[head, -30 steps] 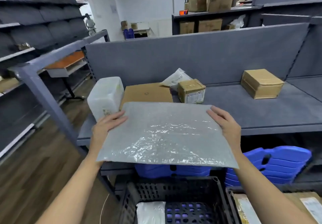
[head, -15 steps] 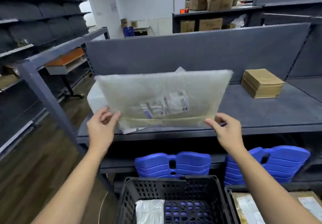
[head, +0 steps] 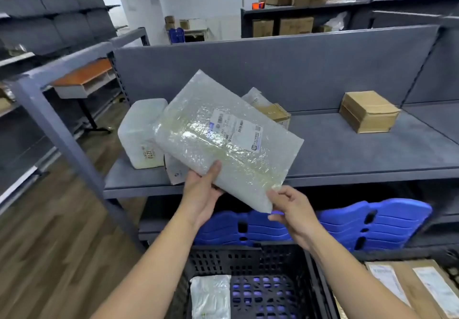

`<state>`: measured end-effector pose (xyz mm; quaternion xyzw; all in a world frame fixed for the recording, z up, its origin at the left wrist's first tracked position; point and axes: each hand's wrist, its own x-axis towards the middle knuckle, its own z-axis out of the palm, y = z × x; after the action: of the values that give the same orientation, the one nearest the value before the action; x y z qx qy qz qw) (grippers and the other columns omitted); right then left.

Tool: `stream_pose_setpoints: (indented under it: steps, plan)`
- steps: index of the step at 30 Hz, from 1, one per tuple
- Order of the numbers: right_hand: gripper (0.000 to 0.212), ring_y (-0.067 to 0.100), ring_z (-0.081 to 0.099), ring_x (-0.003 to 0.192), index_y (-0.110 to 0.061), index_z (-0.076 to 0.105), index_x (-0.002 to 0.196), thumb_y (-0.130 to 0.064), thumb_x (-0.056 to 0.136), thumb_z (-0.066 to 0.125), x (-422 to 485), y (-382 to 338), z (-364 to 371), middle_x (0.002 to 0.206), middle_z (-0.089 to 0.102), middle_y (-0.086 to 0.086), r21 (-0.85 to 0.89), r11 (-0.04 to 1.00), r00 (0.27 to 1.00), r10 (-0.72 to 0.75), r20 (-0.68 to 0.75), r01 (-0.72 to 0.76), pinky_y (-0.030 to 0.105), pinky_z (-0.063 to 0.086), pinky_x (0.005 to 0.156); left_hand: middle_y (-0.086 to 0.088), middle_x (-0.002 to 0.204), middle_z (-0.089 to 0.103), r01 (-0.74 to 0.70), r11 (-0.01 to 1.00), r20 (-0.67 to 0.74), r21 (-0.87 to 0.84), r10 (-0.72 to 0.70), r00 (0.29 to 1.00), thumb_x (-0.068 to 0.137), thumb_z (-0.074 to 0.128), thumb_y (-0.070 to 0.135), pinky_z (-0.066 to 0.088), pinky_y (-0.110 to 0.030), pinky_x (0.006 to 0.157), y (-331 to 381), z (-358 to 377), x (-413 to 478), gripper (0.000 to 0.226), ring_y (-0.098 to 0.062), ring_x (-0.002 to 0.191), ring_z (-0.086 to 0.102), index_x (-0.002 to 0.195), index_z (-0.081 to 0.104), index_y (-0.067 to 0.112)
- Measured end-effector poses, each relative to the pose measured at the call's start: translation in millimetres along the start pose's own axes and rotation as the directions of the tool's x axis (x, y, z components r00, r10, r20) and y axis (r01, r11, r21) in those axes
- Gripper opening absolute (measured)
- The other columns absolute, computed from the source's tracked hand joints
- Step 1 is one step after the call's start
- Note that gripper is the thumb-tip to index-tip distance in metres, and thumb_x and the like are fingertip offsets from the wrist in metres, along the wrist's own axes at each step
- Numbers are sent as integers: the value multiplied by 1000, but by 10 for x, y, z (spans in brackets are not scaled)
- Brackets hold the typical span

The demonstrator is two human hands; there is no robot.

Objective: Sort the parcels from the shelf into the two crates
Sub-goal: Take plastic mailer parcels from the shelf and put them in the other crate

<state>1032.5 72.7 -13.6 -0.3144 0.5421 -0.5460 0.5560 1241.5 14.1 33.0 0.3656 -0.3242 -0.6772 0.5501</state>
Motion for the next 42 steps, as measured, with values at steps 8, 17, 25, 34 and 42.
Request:
stream_pose_setpoints:
  steps: [8,17,25,34,42]
  plan:
    - [81,9,51,133,-23,42,154,-33,85,84,103,-343,-415,147,51,-7,-370,898,881,-359,-308,237,29,41,109,-2,117,78,-43,888,123,457,-16,992,98,62,1,57,-43,93,295,-397,45,28,-28,116,70,122,67,17]
    - [14,11,74,67,-9,69,99,4,98,63,-50,-197,-346,79,79,0,-203,971,992,-126,-2,123,24,57,57,-8,131,70,-55,784,133,618,-35,991,88,78,4,55,-52,103,-153,-576,-183,68,-26,118,70,146,48,22]
    - [88,-11,59,116,-40,21,161,-14,95,74,-278,716,-779,135,60,-28,-583,789,980,-188,71,194,21,48,102,3,131,43,-168,356,234,919,-152,960,76,92,21,51,-35,104,-1050,-885,-618,114,-15,119,52,159,20,49]
    - [125,21,47,111,-48,6,163,-50,72,91,-232,1401,-1034,132,35,5,-856,500,976,87,199,130,32,39,89,-8,162,17,-31,124,71,992,-340,938,72,94,40,24,-38,126,-1649,-939,-791,134,-28,151,26,165,-2,37]
    - [145,40,55,125,-42,-4,163,-53,59,97,-276,2027,-1141,149,22,17,-929,370,959,269,86,-20,45,42,112,-19,169,3,47,94,3,995,-474,881,70,96,37,21,-18,104,-2447,-1240,-847,140,-28,157,17,165,-7,36]
